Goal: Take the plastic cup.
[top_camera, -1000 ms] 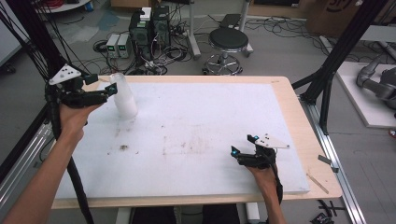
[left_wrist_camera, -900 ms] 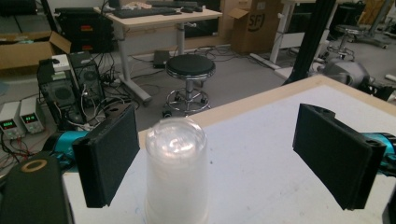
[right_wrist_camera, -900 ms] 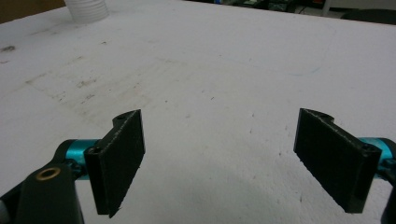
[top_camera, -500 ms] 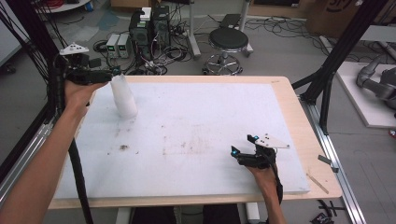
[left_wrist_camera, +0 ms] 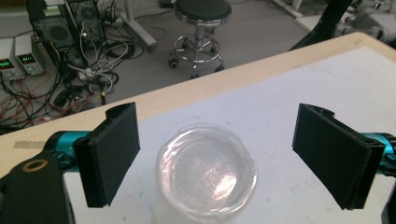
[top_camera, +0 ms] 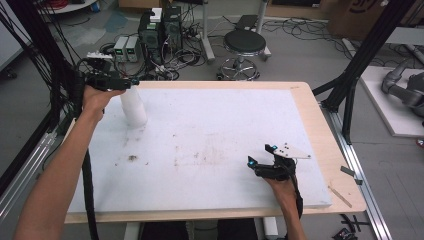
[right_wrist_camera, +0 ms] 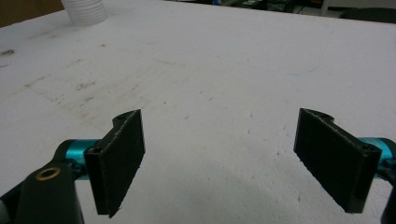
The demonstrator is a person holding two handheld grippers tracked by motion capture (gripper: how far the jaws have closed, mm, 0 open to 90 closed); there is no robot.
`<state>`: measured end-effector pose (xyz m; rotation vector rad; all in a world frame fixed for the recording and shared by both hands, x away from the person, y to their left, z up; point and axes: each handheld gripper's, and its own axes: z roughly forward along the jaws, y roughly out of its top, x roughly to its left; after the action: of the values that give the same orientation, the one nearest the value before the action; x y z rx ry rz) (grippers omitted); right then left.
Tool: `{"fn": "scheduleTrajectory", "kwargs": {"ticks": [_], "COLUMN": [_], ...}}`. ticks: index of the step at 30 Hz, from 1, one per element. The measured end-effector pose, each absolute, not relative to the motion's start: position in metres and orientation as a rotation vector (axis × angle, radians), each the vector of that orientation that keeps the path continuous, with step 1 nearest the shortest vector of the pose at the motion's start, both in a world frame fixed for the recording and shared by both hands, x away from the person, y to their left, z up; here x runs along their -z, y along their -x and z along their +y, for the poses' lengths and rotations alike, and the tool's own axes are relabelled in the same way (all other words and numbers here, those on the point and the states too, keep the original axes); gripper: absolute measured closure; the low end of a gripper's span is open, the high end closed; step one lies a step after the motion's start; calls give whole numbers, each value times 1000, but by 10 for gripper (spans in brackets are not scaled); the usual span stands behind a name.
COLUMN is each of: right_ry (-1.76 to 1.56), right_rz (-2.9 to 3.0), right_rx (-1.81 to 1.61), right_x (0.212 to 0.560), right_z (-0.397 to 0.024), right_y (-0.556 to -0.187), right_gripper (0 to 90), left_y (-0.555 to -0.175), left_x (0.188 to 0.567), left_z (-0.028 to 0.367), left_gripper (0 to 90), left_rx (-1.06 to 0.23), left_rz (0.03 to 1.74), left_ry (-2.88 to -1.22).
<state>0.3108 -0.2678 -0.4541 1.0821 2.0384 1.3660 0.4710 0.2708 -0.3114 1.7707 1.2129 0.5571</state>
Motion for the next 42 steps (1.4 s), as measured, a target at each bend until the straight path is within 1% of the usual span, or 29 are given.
{"fn": "scheduleTrajectory", "kwargs": {"ticks": [13, 17, 24, 32, 42], "right_ry": [-1081, -1081, -1085, -1089, -1091], "right_rz": [2033, 2034, 2028, 2028, 2030], "right_rx": [-1370, -1370, -1373, -1368, -1366], "right_x": [454, 454, 454, 454, 454], "right_z": [-268, -268, -269, -268, -269], "right_y": [-311, -311, -310, -310, -311], "right_gripper": [165, 165, 165, 165, 165], "left_y": [-482, -482, -482, -483, -483], "left_x": [327, 329, 334, 335, 335], "left_z": [263, 262, 264, 265, 264], "left_gripper": [157, 201, 226, 300, 359], "left_rx": [-545, -538, -535, -526, -527], "left_rz": [1292, 1287, 1318, 1306, 1299], "left_ry": [-1876, -1872, -1863, -1875, -1874]}}
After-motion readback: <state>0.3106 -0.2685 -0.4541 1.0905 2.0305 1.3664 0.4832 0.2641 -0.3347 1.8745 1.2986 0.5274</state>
